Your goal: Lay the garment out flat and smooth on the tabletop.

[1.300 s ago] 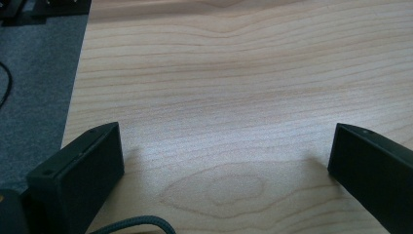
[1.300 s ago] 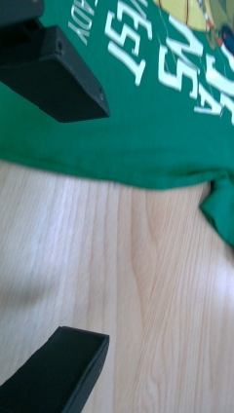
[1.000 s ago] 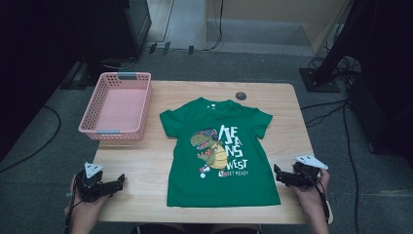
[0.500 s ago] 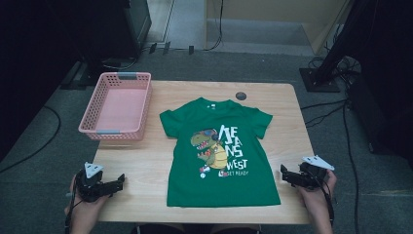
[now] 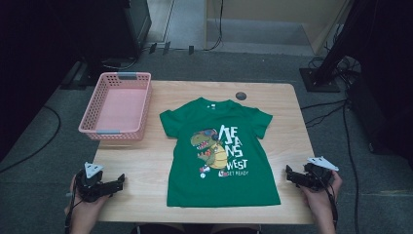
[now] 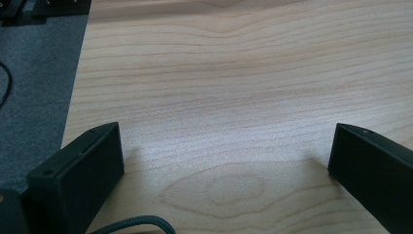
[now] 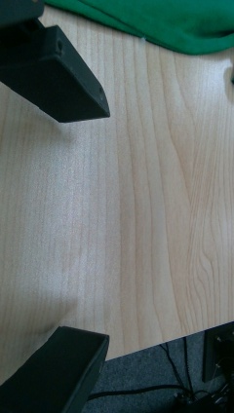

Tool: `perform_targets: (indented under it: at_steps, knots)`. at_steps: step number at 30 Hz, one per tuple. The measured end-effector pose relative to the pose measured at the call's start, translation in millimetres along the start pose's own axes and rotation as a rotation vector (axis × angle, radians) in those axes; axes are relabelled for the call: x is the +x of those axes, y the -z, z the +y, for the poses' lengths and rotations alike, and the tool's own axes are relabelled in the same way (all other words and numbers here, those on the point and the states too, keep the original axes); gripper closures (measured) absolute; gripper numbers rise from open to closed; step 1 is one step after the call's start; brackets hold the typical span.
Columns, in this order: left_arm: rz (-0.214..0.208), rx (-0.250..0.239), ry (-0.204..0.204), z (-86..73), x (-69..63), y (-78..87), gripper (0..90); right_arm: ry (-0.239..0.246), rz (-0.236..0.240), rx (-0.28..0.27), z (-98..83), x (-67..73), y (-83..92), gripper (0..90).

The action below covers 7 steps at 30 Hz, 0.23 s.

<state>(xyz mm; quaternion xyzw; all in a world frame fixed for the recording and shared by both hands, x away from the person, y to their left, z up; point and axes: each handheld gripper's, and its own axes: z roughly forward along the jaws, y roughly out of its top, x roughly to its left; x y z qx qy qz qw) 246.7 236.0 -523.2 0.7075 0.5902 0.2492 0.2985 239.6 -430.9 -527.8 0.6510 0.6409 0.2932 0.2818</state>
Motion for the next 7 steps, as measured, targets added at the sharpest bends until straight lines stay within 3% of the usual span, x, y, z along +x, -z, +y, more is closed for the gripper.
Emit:
perform_targets:
  at_steps: [7]
  knots:
    - [0.000,0.000,0.000,0.0,0.1,0.0,0.1,-0.008,0.002,0.005,0.2,-0.5,-0.4,0.0]
